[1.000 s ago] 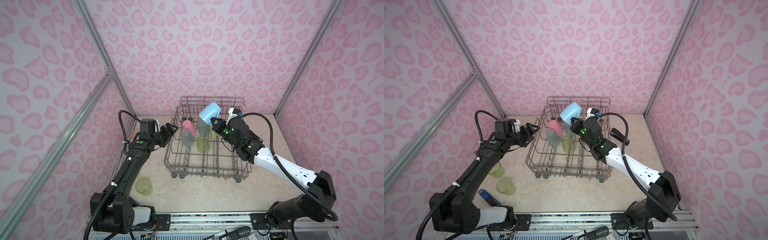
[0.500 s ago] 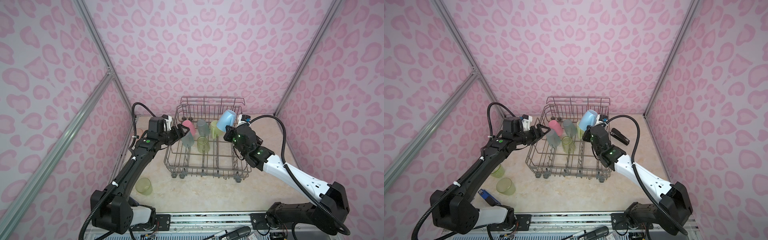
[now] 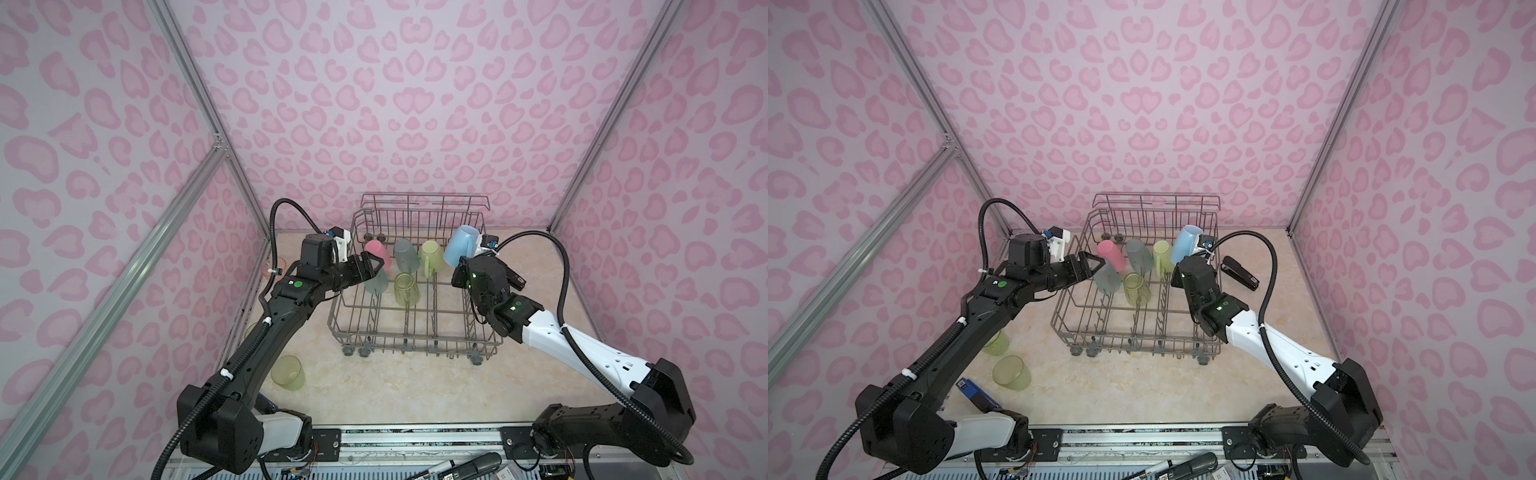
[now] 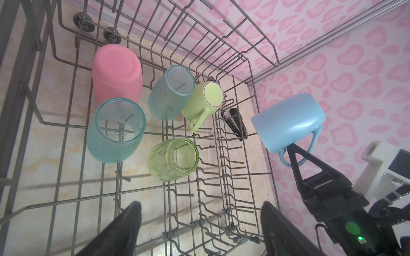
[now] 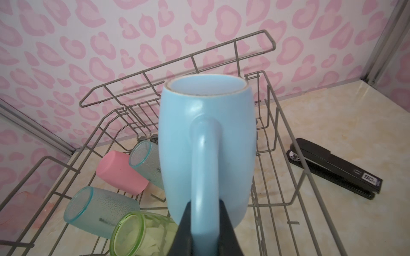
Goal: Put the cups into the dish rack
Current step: 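Open the left gripper and draw it back while the right gripper carries the mug, then lower the light-blue mug into the rack beside the green mug with the right gripper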
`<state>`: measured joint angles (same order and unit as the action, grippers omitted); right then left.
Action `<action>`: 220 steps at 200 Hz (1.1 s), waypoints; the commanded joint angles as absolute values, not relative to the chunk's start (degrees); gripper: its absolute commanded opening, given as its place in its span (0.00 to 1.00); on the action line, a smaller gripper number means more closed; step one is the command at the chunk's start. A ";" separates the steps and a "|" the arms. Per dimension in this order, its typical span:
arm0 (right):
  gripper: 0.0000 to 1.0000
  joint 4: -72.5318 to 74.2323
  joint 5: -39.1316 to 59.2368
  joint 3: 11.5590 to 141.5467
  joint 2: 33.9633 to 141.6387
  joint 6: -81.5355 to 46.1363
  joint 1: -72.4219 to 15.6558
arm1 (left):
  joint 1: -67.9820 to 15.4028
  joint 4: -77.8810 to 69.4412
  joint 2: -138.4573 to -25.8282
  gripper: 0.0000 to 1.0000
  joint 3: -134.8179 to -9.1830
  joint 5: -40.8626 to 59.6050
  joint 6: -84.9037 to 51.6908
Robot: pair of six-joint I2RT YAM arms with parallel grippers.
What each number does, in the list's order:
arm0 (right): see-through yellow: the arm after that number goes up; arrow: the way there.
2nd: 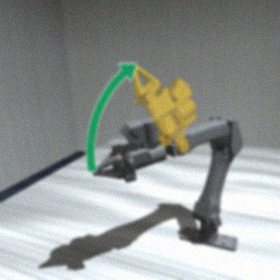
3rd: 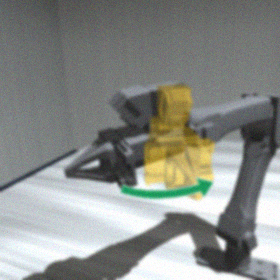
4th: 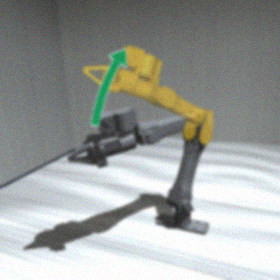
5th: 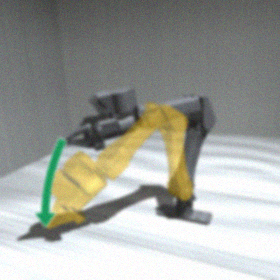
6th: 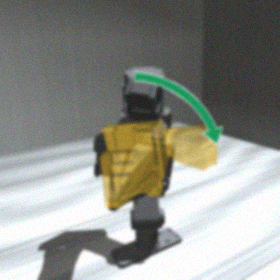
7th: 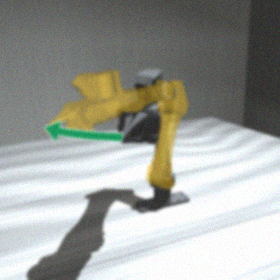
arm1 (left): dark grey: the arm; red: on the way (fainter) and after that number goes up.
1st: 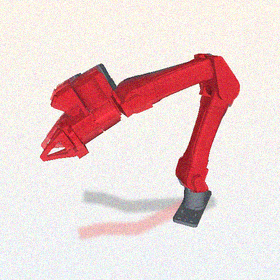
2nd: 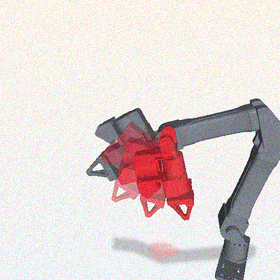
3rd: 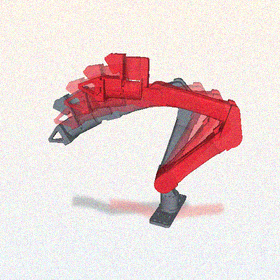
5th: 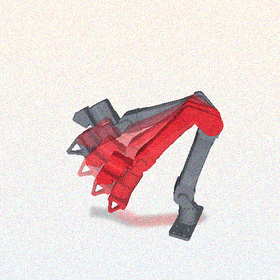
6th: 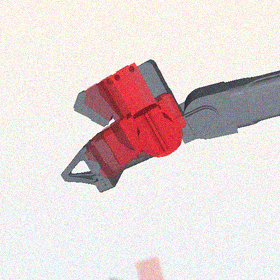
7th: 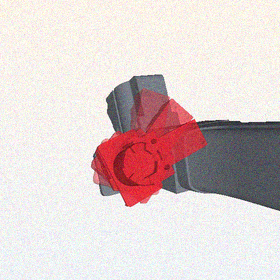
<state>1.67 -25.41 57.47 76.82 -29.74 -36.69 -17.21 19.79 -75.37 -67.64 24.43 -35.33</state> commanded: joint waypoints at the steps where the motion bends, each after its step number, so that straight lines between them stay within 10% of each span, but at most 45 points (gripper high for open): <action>1: 0.00 4.57 -30.54 57.41 77.44 -28.92 -36.65 | -17.18 19.69 -75.60 0.86 -68.21 25.08 -33.79; 220: 0.00 -2.29 -45.98 64.29 94.27 -39.77 -38.23 | -17.15 19.22 -77.06 0.85 -67.68 27.20 -34.85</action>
